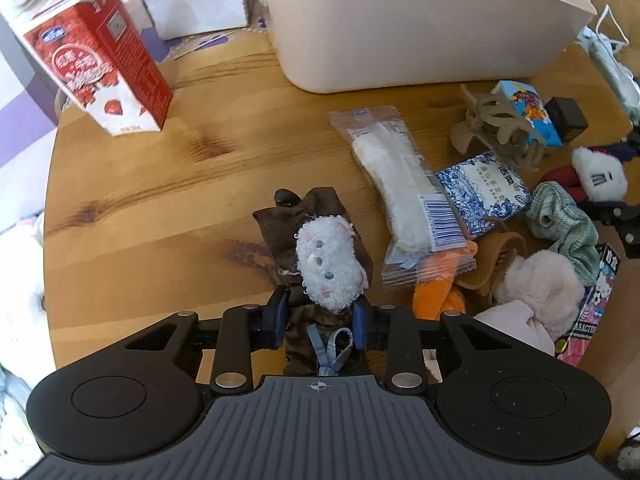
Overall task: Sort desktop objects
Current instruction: 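Grasp the brown plush bear with the left tool while the right tool grasps the Hello Kitty plush, then carry the brown bear and Hello Kitty plush into the basket and release both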
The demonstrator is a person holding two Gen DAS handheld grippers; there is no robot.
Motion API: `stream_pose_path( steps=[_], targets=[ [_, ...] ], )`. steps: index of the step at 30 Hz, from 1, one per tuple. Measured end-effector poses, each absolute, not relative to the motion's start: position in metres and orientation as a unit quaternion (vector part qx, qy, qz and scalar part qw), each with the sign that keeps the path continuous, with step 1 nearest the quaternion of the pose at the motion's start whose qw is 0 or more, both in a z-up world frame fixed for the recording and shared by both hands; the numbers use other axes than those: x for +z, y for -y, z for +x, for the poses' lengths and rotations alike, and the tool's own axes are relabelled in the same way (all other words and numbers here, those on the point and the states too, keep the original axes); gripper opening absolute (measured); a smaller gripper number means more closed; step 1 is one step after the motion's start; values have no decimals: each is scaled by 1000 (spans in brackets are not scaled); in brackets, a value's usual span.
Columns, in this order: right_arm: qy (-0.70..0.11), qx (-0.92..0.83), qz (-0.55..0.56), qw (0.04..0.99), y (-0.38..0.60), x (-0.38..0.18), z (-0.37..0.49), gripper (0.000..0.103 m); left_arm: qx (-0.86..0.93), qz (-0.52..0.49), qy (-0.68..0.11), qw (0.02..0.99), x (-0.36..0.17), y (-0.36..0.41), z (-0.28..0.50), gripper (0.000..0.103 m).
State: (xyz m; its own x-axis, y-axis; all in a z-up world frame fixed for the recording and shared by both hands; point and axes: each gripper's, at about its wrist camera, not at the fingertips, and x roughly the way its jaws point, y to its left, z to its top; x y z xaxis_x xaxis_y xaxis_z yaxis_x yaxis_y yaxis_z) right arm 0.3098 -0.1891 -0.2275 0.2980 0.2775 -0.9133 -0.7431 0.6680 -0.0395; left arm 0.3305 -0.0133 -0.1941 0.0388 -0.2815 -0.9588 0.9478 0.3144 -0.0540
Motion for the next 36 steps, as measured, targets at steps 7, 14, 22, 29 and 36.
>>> stream_pose_path(
  steps=[7,14,22,29,36],
  targets=[
    [-476,325,-222,786,197,-210,297,61,-461,335,-483,665,-182,-3,328,30],
    [-442,317,-218,811,210,-184,289,61,-466,296,-476,684,-156,-15,326,30],
    [-410,289,-211,839,222,-151,296,61,-471,277,-441,712,-114,-2,329,30],
    [-385,246,-181,871,237,-124,313,61,-492,247,-404,731,-68,17,336,30],
    [-351,224,-171,893,242,-91,334,61,-515,231,-370,738,-33,42,347,30]
  ],
)
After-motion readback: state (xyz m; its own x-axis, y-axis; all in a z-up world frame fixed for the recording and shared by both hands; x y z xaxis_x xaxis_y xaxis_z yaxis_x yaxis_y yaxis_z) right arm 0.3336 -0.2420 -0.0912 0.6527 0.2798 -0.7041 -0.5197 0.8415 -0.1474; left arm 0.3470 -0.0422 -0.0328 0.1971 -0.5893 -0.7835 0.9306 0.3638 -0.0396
